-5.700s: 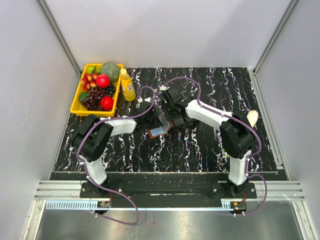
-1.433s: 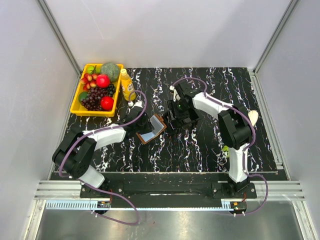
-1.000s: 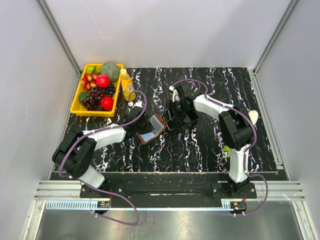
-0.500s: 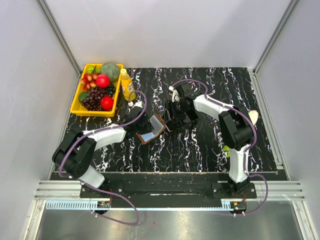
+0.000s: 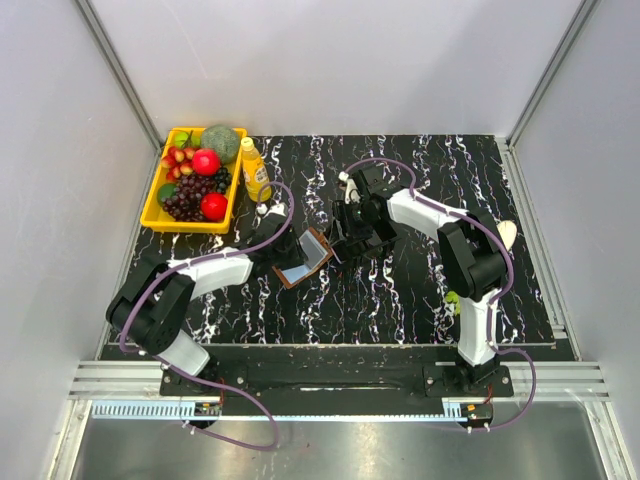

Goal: Put the credit cards into the card holder
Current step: Pick up the credit card from the storage box.

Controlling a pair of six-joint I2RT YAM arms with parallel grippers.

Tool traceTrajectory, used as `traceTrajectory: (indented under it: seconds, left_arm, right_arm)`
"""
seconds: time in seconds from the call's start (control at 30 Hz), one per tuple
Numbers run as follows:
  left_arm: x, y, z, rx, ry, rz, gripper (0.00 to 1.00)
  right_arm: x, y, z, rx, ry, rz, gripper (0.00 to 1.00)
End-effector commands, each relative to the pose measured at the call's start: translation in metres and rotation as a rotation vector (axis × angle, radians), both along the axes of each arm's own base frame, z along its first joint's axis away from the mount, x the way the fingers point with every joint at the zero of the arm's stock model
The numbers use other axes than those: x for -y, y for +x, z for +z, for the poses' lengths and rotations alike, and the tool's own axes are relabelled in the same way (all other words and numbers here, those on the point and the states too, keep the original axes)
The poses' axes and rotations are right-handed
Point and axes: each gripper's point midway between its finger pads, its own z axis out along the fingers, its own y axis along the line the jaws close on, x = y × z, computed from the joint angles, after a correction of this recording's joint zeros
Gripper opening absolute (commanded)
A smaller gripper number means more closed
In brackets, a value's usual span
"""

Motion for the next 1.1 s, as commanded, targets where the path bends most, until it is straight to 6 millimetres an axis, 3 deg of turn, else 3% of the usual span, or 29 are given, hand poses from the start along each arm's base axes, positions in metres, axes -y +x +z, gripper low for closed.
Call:
traceTrajectory:
  seconds: [0.0, 0.3, 0.47, 0.53, 0.6, 0.8, 1.07]
  left_arm:
    - [0.006, 0.008, 0.009, 0.029, -0.021, -0.015, 0.24]
    - [0.006, 0.007, 0.007, 0.024, -0.02, -0.016, 0.24]
    - [0.006, 0.009, 0.008, 0.027, -0.022, -0.014, 0.24]
    - [0.007, 0.009, 0.008, 0.027, -0.022, -0.016, 0.24]
    - [0.007, 0.009, 0.008, 0.025, -0.021, -0.016, 0.24]
    - [0.008, 0.01, 0.009, 0.028, -0.022, -0.016, 0.24]
    - [0.007, 0.011, 0.008, 0.025, -0.019, -0.016, 0.24]
  right_arm:
    - [0.008, 0.02, 0.037, 0.121, -0.02, -0.044, 0.47]
    - [0.017, 0.022, 0.048, 0.158, -0.039, -0.051, 0.56]
    - [0.015, 0.02, 0.043, 0.139, -0.031, -0.05, 0.51]
    - [0.014, 0.018, 0.041, 0.124, -0.027, -0.044, 0.55]
    - [0.012, 0.017, 0.041, 0.119, -0.014, -0.043, 0.49]
    - [0.006, 0.016, 0.038, 0.097, 0.012, -0.033, 0.61]
    - [-0.002, 0.007, 0.026, 0.04, 0.044, 0.008, 0.61]
